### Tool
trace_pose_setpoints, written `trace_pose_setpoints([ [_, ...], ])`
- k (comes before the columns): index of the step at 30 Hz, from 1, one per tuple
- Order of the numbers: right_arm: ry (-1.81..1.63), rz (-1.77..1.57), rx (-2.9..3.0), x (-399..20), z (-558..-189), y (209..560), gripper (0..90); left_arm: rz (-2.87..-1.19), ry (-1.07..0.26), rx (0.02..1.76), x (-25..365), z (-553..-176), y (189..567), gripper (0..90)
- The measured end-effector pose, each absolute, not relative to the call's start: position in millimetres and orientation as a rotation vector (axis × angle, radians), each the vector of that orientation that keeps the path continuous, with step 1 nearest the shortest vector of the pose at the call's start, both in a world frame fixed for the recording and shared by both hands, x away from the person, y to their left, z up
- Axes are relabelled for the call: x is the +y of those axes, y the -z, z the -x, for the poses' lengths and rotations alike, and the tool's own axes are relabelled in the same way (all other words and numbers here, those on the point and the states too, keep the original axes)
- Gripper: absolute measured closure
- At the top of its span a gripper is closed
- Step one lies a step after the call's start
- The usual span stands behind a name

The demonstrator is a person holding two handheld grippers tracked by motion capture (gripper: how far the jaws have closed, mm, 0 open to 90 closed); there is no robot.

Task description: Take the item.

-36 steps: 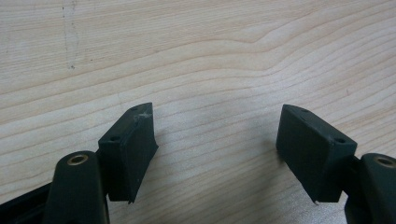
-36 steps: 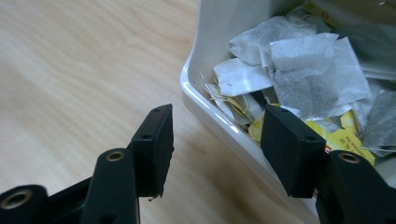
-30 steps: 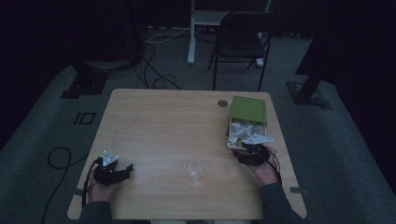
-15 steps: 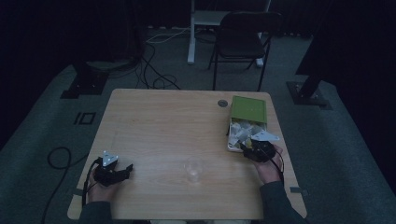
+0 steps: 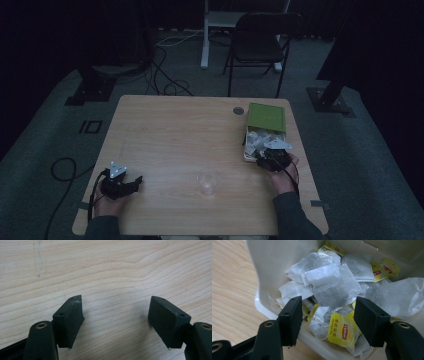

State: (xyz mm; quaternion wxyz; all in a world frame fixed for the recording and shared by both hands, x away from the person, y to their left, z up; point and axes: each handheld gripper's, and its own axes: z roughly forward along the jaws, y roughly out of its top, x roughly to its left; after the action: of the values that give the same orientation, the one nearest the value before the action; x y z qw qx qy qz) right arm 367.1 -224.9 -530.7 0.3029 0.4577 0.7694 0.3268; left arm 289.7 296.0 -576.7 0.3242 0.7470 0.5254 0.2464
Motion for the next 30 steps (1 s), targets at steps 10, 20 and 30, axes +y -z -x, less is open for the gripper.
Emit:
trace_pose_setpoints([
  [10, -0.8, -1.21, 2.049, -225, -368, 533, 64.3, -1.959, -0.646, 1.378, 296, -290, 577, 29.1],
  [20, -0.817, -1.176, 2.047, -231, -364, 529, 85.1, -1.959, -0.646, 1.378, 296, -290, 577, 29.1],
  [30, -0.849, -1.181, 2.002, -239, -359, 519, 87.5, -1.959, -0.646, 1.378, 296, -290, 577, 29.1],
])
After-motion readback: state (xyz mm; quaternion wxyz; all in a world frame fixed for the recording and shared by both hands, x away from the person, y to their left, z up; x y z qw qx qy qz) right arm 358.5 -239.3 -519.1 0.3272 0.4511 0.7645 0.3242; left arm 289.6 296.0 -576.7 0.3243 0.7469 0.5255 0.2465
